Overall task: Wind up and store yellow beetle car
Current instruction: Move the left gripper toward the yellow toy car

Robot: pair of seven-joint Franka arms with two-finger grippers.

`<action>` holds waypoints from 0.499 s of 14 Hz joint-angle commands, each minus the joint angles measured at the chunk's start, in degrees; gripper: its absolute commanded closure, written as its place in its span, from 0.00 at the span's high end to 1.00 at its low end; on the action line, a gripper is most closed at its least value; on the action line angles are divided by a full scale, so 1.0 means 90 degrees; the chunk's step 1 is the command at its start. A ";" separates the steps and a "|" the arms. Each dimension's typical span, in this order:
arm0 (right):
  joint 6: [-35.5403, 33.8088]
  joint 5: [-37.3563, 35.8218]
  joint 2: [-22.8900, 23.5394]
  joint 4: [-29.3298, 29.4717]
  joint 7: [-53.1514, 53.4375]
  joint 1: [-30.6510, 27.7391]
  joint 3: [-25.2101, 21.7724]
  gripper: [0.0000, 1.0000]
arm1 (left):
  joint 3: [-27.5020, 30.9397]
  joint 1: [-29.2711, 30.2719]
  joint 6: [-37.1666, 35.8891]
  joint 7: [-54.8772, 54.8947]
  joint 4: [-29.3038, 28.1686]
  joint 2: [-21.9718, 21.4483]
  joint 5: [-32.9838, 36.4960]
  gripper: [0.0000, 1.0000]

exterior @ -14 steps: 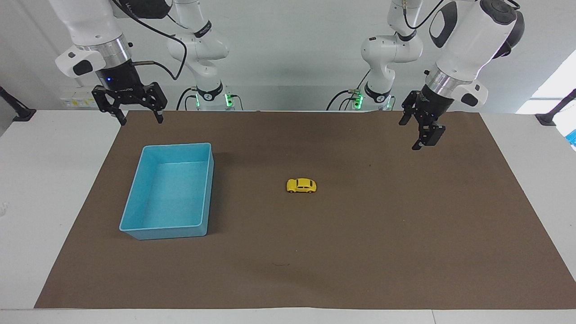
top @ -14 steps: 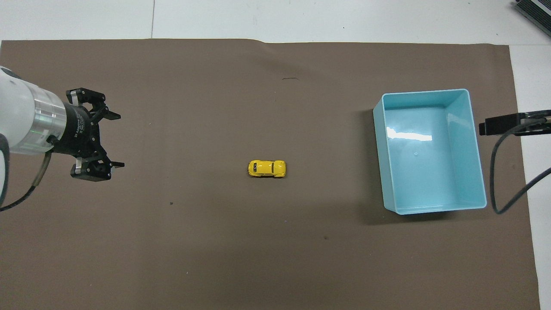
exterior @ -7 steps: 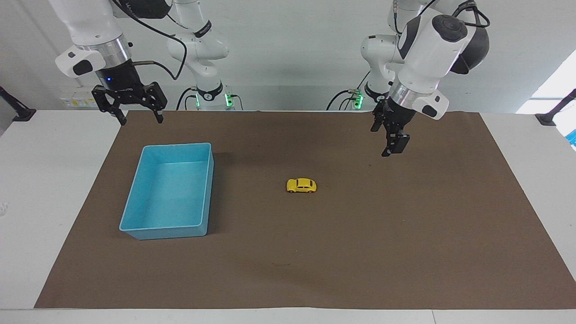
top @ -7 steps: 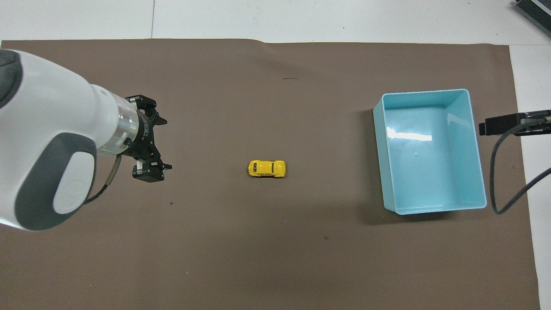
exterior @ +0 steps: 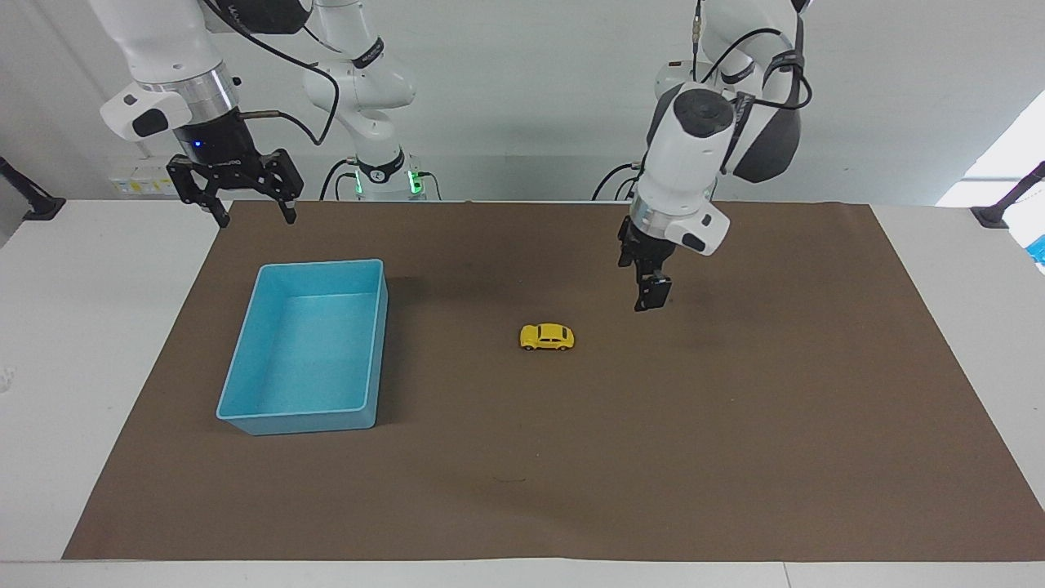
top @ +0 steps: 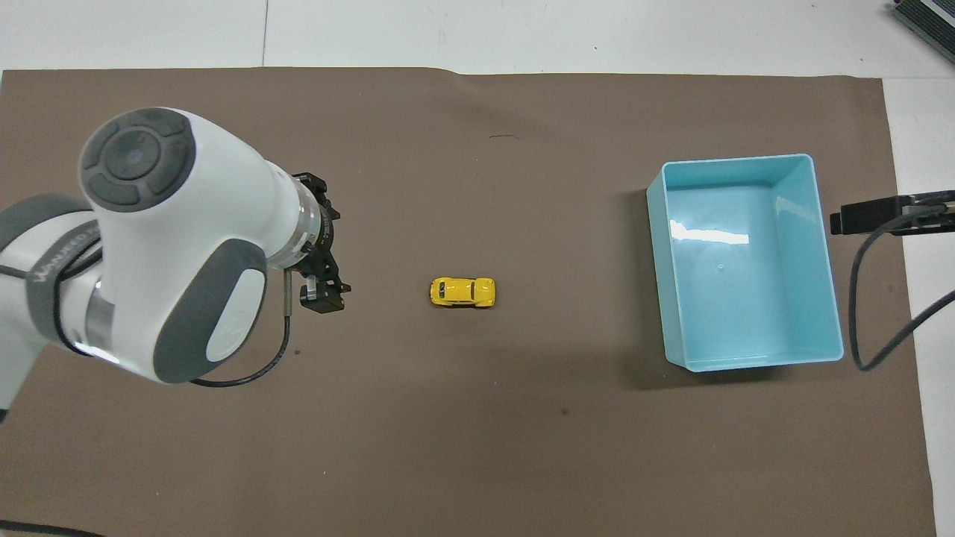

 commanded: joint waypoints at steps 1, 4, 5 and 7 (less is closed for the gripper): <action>-0.0113 -0.0031 -0.0066 -0.0013 -0.0145 -0.0062 0.0034 1.00 | 0.0081 -0.0344 0.0281 -0.0307 0.0228 0.0367 0.0174 1.00; -0.0113 -0.0031 -0.0066 -0.0013 -0.0145 -0.0062 0.0034 1.00 | 0.0081 -0.0598 0.0544 -0.0686 0.0218 0.0591 0.0242 1.00; -0.0113 -0.0031 -0.0066 -0.0023 -0.0145 -0.0062 0.0034 1.00 | 0.0090 -0.0686 0.0681 -0.0746 0.0218 0.0660 0.0223 1.00; -0.0113 -0.0031 -0.0066 -0.0013 -0.0145 -0.0062 0.0034 1.00 | 0.0090 -0.0707 0.0837 -0.0911 0.0218 0.0816 0.0252 1.00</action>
